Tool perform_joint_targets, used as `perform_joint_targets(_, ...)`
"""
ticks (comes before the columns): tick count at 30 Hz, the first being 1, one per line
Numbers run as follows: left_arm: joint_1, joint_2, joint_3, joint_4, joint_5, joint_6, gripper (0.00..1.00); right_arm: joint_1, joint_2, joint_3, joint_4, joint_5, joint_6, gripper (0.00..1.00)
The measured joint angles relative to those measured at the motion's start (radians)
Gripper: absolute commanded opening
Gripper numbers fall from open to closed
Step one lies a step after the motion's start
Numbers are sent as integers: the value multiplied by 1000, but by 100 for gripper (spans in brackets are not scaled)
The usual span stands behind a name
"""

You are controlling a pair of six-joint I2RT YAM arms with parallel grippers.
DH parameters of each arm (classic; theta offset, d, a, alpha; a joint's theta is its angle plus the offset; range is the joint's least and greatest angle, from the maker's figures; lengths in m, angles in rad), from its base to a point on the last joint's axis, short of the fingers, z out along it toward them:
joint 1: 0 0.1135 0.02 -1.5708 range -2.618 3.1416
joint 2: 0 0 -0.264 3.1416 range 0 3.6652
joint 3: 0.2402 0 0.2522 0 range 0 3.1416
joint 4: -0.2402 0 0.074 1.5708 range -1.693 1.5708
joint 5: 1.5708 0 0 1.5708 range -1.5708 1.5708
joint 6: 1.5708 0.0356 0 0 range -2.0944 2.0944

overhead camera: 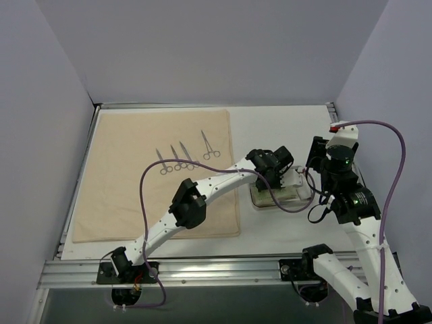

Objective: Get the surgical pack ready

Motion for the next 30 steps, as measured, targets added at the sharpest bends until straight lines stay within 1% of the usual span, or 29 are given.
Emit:
perform_joint_targets(4,-13,0,-16,12,-24,10,2,0,-1,0,-8,2,0,57)
perform_joint_targets(11,-14,0,-16,13,-27,0,2,0,5,0,-13,-13,-1,56)
perform_joint_targets(21,10,-63,-115,101,54,-135,2,0,5,0,-13,-41,-2,56)
perform_joint_targets(30,10,-74,-132,142,109,-203,2,0,14,0,-13,-64,-5,56)
